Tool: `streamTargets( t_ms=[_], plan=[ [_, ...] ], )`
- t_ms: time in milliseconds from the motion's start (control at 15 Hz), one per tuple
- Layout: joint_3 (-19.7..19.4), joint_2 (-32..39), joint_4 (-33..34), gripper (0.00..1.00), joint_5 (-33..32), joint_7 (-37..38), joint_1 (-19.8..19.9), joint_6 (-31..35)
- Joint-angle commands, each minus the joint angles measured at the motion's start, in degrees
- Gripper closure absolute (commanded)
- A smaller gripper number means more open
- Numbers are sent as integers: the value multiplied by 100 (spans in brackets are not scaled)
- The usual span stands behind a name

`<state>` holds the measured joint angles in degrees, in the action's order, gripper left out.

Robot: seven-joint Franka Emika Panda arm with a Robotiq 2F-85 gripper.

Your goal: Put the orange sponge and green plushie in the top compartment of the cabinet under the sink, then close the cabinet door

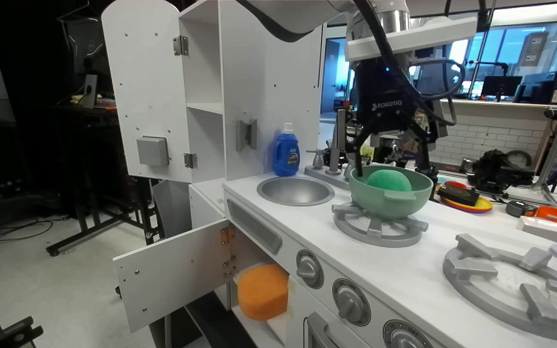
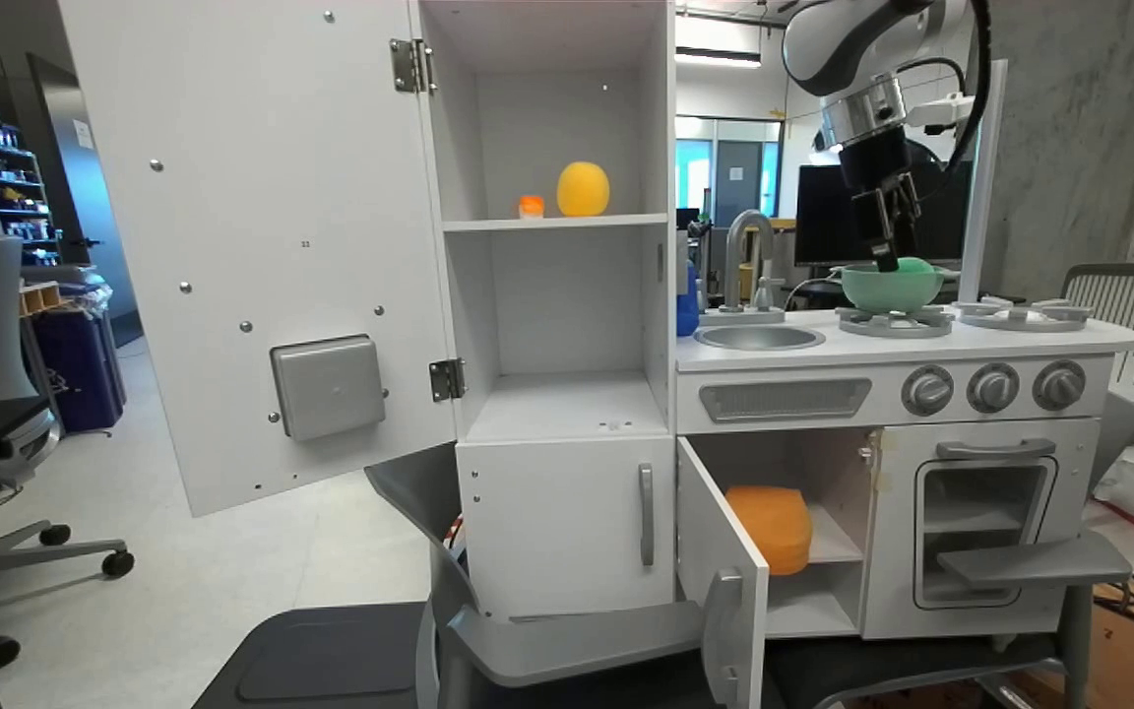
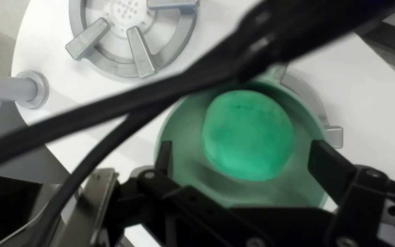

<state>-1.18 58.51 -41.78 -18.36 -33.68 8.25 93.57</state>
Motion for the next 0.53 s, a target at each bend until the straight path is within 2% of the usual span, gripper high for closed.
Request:
streamTargets(
  t_ms=[0,467],
  plan=[
    [-11,145,323,0,-31,-106,-96,-251],
    [-40,255,368,0,-68,-132,-122,-239]
  ],
)
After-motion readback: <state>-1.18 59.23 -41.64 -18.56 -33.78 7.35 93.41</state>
